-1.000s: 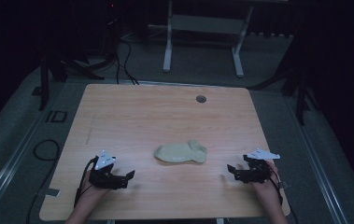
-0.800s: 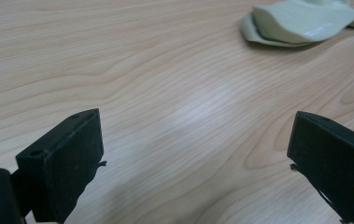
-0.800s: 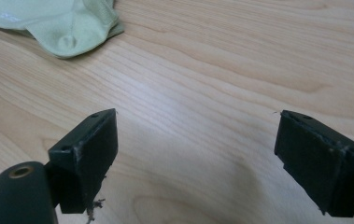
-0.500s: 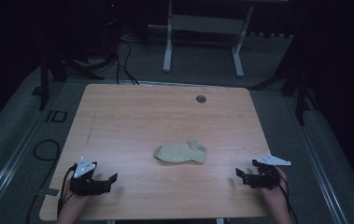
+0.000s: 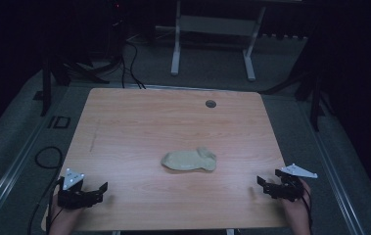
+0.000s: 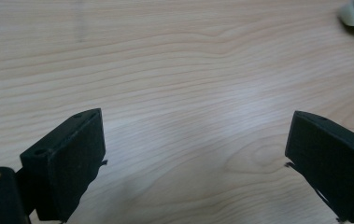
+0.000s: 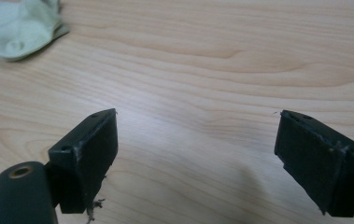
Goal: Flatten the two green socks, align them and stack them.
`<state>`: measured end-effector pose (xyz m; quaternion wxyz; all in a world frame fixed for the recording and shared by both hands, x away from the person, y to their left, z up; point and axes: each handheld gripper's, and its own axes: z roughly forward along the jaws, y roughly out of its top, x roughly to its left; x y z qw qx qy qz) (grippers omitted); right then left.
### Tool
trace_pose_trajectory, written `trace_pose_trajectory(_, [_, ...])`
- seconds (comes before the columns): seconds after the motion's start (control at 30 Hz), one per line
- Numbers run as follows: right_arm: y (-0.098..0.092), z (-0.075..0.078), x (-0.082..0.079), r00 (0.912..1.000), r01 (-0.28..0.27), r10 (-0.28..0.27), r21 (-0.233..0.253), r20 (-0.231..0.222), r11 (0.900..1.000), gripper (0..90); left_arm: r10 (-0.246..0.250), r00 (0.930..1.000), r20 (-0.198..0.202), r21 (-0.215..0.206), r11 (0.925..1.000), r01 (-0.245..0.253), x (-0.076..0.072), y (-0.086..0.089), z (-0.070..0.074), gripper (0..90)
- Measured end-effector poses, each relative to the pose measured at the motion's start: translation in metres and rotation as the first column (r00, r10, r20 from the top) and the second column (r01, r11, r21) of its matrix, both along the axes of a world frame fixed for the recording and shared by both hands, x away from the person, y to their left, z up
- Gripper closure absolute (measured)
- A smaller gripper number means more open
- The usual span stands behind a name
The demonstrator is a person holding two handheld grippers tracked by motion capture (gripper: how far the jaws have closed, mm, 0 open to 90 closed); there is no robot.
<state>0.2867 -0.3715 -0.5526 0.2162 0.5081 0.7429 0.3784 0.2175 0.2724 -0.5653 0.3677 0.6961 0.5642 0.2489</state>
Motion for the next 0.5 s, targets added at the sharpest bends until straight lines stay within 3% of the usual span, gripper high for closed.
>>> trace_pose_trajectory(0.17, [-0.0054, 0.0007, -0.0036, 0.9997, 0.023, -0.023, 0.018, 0.010, 1.000, 13.4, 0.039, 0.9990, 0.020, 0.028, 0.9988, -0.039, -0.0024, 0.0023, 0.0005, 5.0])
trace_pose_trajectory(0.4, [-0.0033, -0.0040, -0.0031, 0.9988, 0.048, -0.048, -0.016, 0.005, 0.999, 13.4, 0.080, 0.9965, 0.027, 0.119, 0.9895, -0.082, -0.0030, -0.0023, -0.0044, 5.0])
trace_pose_trajectory(0.5, [-0.0026, -0.0050, -0.0027, 0.9990, 0.046, -0.046, -0.028, 0.002, 0.999, 13.4, 0.078, 0.9967, 0.021, 0.130, 0.9883, -0.080, -0.0025, -0.0029, -0.0057, 5.0])
